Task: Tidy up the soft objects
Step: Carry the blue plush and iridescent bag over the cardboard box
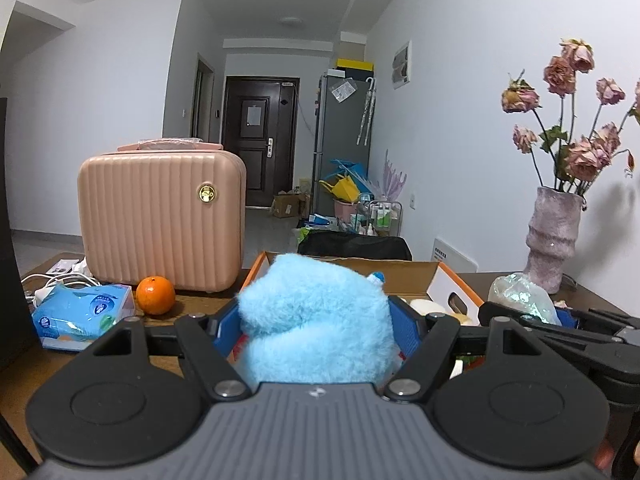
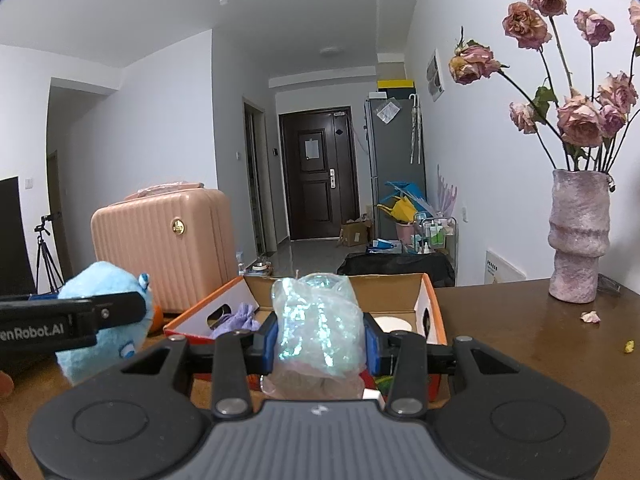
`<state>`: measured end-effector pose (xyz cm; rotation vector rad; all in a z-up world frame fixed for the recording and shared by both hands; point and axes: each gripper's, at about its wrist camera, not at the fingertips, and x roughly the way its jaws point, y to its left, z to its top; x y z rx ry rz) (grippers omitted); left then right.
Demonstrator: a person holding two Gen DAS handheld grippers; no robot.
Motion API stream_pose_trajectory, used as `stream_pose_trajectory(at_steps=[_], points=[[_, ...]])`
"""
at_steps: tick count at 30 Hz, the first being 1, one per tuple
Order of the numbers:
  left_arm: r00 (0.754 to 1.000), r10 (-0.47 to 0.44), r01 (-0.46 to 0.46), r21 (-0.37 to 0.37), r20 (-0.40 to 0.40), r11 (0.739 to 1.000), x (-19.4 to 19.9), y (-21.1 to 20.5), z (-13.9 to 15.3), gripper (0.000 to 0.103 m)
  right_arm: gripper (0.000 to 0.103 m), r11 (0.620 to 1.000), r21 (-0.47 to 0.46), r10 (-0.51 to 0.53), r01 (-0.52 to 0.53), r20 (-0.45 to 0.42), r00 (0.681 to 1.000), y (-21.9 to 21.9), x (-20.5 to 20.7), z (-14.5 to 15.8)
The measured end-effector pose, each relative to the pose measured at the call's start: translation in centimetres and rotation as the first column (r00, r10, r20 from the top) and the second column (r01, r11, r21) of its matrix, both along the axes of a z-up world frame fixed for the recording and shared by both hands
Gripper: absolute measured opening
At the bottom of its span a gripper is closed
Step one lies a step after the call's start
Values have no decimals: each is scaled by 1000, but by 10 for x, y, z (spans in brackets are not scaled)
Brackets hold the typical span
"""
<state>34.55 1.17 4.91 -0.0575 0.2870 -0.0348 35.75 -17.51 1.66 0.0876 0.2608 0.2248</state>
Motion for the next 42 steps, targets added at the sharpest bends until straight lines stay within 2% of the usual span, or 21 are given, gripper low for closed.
stream_pose_trajectory(at_steps=[27, 42], points=[[999, 22, -24, -45, -31, 999, 104, 6, -3, 75, 40, 998, 10, -58, 59, -61, 996, 4, 98, 0], [998, 23, -26, -47, -60, 999, 153, 4, -9, 75, 40, 996, -70, -65, 57, -109, 992, 8, 144, 0]])
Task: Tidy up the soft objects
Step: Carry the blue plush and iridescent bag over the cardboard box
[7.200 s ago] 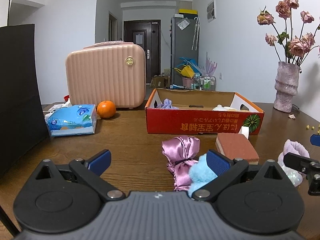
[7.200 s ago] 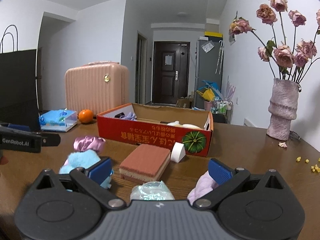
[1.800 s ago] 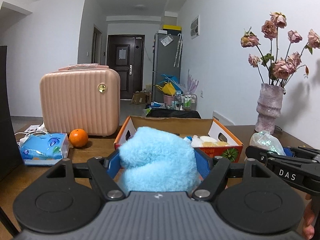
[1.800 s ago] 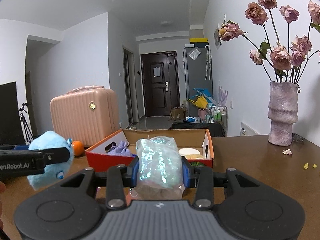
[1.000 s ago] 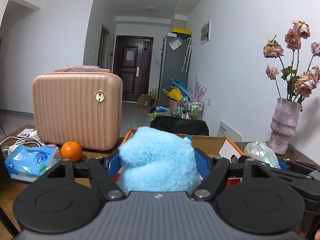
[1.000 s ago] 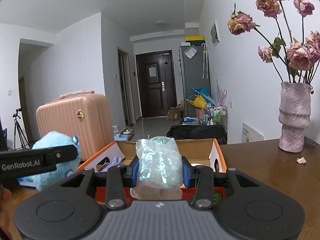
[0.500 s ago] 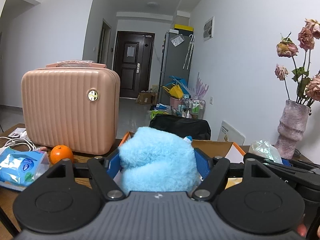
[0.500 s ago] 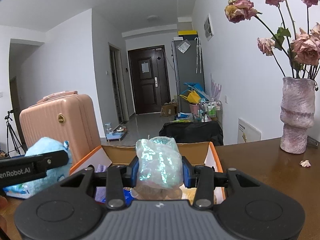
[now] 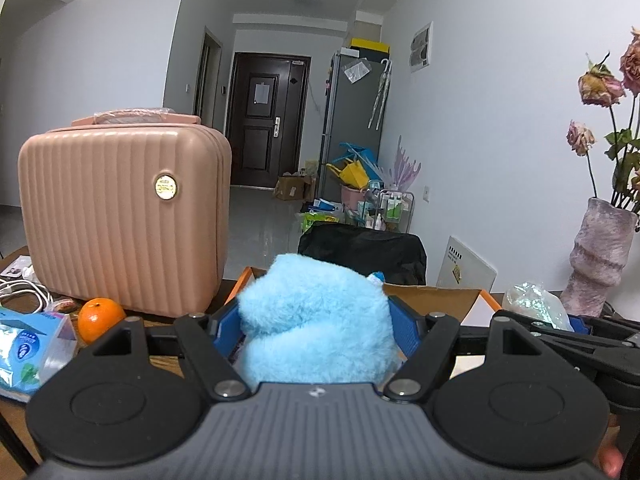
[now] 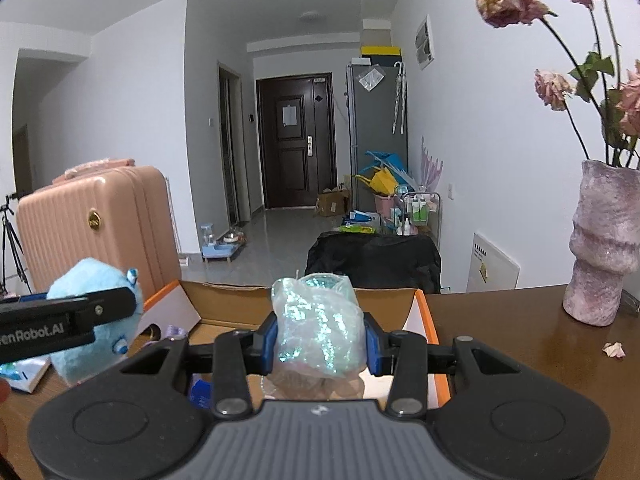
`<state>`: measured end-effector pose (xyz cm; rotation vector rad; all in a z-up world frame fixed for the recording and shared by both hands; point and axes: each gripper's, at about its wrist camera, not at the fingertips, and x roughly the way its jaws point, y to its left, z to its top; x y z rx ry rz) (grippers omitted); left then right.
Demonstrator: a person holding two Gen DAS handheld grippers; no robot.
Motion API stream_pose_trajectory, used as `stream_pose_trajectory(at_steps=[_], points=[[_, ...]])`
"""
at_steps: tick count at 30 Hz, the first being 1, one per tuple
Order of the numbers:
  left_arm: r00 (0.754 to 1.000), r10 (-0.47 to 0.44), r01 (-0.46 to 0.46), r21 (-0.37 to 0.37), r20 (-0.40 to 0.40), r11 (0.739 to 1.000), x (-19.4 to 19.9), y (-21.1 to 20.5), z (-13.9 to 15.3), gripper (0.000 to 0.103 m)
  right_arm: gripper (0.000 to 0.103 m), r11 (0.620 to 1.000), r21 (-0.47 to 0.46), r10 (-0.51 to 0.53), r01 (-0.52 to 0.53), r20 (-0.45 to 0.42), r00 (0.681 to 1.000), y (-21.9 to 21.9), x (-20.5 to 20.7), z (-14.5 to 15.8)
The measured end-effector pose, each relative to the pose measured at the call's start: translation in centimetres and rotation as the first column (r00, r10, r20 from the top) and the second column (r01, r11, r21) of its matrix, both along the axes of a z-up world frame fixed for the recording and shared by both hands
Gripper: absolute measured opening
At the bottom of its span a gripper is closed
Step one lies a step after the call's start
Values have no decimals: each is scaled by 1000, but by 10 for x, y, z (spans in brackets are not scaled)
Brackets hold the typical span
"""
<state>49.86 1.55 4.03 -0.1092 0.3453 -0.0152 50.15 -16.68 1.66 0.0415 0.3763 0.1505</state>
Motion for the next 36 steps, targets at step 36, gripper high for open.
stream_pose_trajectory(at_steps=[36], points=[[996, 36, -37, -6, -81, 999, 54, -2, -36, 77, 48, 995, 84, -54, 55, -17, 998, -16, 40, -37]])
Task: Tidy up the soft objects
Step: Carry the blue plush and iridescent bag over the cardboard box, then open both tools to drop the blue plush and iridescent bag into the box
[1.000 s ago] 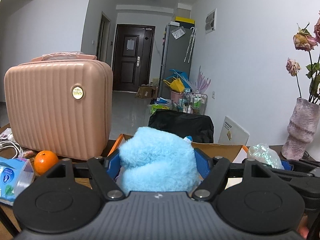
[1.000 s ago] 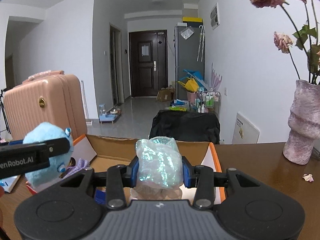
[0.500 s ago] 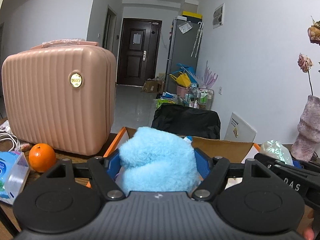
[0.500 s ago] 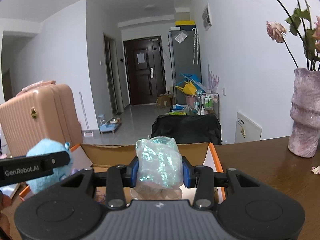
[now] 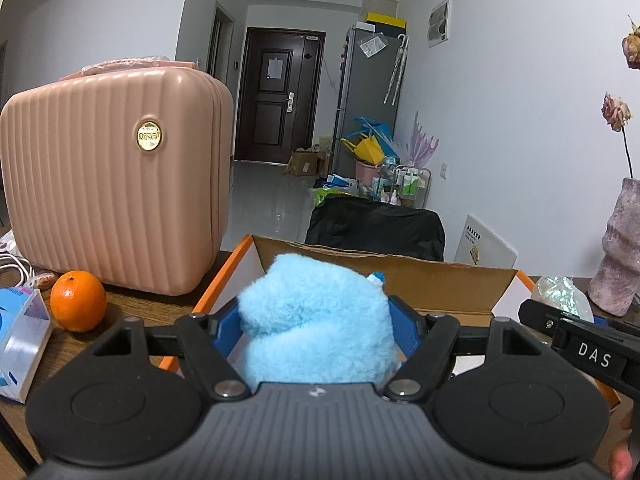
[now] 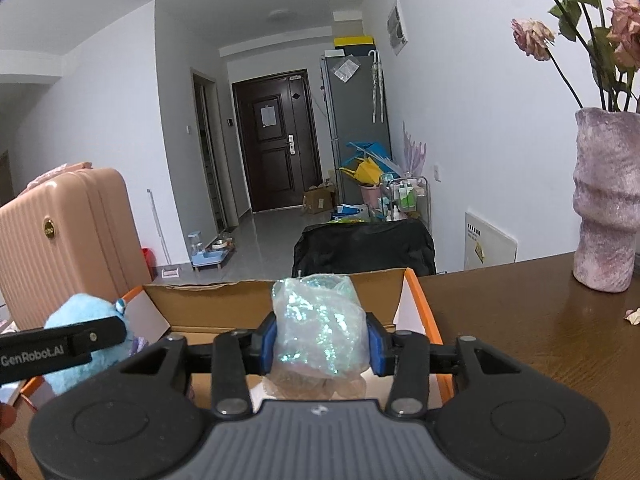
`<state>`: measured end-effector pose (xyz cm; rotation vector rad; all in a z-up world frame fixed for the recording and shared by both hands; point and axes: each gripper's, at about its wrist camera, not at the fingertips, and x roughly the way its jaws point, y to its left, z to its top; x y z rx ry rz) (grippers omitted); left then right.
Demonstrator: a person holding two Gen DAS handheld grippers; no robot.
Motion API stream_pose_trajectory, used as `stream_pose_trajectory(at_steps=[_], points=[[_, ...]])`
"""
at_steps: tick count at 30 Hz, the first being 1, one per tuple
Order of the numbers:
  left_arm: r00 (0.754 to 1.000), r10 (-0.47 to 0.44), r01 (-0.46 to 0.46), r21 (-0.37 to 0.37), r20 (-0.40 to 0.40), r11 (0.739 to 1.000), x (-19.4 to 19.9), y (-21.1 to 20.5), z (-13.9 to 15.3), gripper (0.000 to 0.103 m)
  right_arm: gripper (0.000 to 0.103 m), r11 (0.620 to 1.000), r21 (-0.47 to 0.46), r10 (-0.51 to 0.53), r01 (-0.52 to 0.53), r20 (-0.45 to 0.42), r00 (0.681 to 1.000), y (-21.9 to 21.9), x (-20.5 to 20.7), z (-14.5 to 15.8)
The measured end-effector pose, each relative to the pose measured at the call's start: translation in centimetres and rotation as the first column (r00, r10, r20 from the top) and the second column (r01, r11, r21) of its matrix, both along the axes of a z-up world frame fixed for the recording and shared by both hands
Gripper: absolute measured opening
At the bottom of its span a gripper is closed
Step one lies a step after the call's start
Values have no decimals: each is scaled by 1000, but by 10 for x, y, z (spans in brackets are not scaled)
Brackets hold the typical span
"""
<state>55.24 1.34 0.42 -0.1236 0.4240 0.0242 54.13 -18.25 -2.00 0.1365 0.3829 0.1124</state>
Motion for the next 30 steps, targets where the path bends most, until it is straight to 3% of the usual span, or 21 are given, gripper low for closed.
stream_pose_trajectory(at_steps=[2, 7, 9, 13, 30], points=[[1000, 2, -2, 1, -3, 1000, 2, 2, -1, 79, 48, 1000, -2, -2, 2, 2, 1000, 0, 0, 1], [1000, 16, -16, 17, 6, 1000, 1, 1, 0, 100, 78, 999, -13, -29, 29, 13, 999, 0, -3, 1], [999, 38, -39, 27, 17, 999, -1, 1, 1, 103, 90, 999, -13, -43, 43, 21, 999, -1, -3, 2], [998, 68, -69, 26, 16, 997, -1, 4, 1, 103, 100, 999, 1, -51, 51, 13, 999, -4, -1, 2], [997, 83, -84, 23, 3, 996, -1, 6, 2, 103, 103, 999, -7, -34, 34, 19, 999, -4, -4, 5]])
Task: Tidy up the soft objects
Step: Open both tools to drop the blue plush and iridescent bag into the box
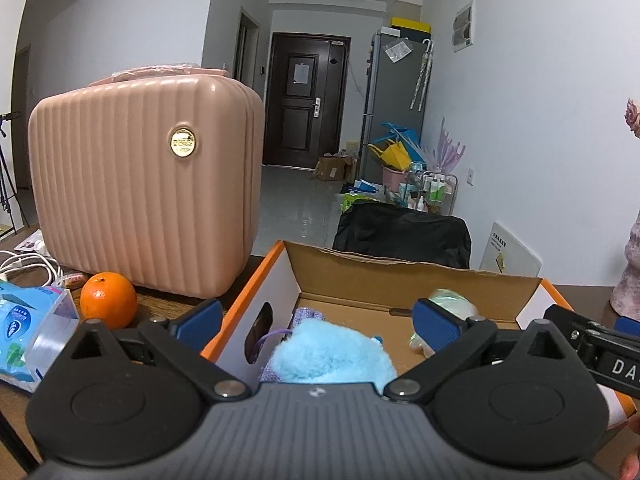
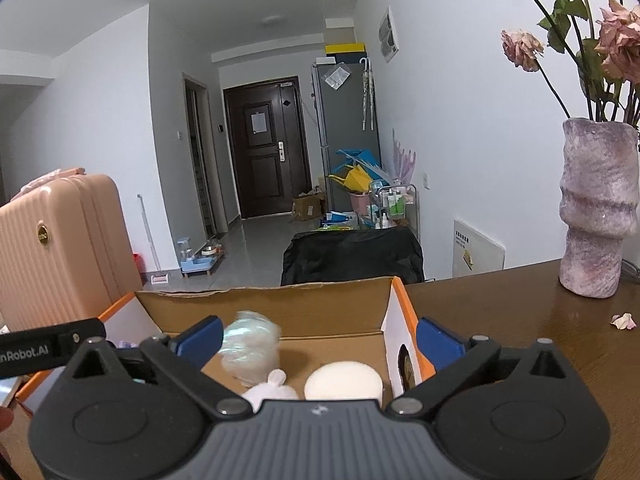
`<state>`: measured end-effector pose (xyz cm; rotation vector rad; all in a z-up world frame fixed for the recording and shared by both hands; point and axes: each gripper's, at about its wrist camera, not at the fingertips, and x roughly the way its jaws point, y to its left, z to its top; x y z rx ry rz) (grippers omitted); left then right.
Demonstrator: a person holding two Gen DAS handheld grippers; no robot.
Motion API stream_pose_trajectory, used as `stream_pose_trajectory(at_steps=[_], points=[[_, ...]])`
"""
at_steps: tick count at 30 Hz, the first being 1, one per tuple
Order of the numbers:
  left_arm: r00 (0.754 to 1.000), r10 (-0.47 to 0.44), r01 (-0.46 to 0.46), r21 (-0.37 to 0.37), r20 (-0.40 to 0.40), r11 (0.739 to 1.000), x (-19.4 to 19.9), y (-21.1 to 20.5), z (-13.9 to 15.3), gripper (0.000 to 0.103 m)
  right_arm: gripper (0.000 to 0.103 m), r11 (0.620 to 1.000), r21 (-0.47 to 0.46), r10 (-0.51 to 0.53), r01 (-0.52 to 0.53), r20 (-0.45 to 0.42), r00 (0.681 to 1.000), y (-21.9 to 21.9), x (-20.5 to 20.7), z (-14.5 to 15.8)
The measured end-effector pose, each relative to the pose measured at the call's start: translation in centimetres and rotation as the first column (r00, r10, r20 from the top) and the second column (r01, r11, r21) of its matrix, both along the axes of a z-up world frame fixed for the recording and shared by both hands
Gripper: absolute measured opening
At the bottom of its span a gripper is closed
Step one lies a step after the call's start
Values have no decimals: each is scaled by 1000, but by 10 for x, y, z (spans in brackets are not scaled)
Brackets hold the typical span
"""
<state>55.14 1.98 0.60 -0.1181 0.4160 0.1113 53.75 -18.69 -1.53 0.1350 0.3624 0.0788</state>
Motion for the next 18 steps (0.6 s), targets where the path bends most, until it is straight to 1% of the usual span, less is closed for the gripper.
stream_pose_trajectory(at_steps=[3, 8, 10, 18], points=[[1000, 9, -9, -8, 1, 1000, -1, 2, 2, 103, 103, 1000, 26, 12, -12, -1, 1000, -2, -1, 3], [1000, 18, -18, -27, 7, 999, -6, 5, 9, 103, 103, 1000, 27, 12, -13, 3, 1000, -2, -5, 7], [1000, 18, -18, -22, 14, 1000, -10, 5, 10, 103, 103, 999, 30, 20, -20, -6, 1000, -3, -6, 8], [999, 30, -30, 3, 19, 1000, -25, 10, 10, 103, 103, 999, 19, 34, -34, 10, 999, -3, -22, 14]])
